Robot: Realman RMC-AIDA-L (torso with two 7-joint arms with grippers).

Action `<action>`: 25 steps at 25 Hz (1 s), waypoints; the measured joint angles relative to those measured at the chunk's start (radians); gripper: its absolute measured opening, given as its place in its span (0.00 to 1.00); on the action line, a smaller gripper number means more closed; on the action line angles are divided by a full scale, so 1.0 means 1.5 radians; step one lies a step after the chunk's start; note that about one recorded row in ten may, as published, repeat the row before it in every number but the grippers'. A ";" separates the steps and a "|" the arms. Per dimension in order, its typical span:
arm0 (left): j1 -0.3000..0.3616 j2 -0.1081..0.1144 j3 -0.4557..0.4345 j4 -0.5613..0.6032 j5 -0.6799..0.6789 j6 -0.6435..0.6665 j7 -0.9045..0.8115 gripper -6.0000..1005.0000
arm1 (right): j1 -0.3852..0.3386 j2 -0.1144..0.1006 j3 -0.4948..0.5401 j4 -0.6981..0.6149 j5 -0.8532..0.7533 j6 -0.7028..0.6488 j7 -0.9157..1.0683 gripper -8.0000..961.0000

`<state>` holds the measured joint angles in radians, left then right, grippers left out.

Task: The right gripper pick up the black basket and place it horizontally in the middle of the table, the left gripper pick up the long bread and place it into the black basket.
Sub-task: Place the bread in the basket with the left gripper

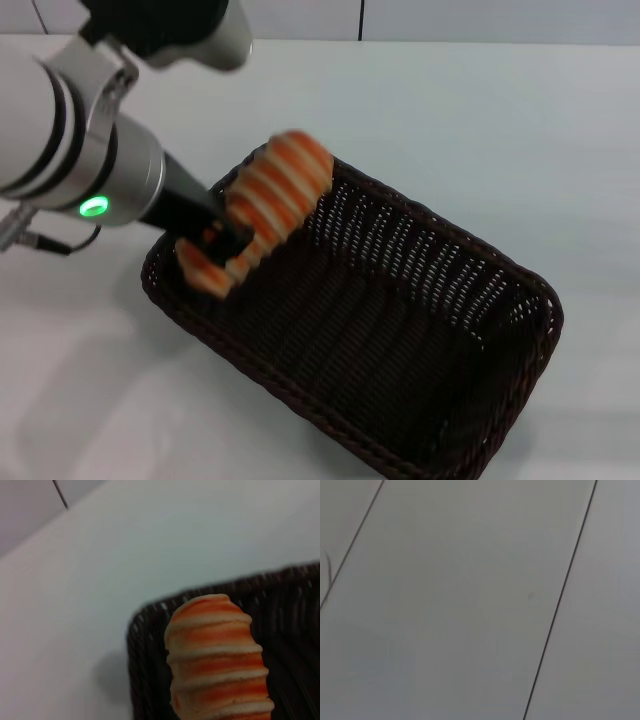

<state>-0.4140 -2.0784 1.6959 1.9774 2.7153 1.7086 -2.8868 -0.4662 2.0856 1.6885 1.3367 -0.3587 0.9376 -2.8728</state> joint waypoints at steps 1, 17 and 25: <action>0.012 0.000 0.009 0.001 -0.002 0.006 0.000 0.33 | -0.001 0.001 -0.001 0.003 -0.002 -0.001 0.000 0.41; 0.009 0.001 0.007 0.004 -0.119 0.004 0.003 0.35 | 0.006 -0.001 -0.009 0.017 -0.010 -0.018 0.000 0.41; 0.005 0.002 0.007 0.012 -0.119 -0.008 0.003 0.50 | 0.006 -0.001 -0.009 0.017 -0.010 -0.018 0.000 0.41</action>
<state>-0.4071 -2.0754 1.7057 1.9954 2.5361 1.6970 -2.8821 -0.4579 2.0839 1.6750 1.3617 -0.3744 0.9110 -2.8732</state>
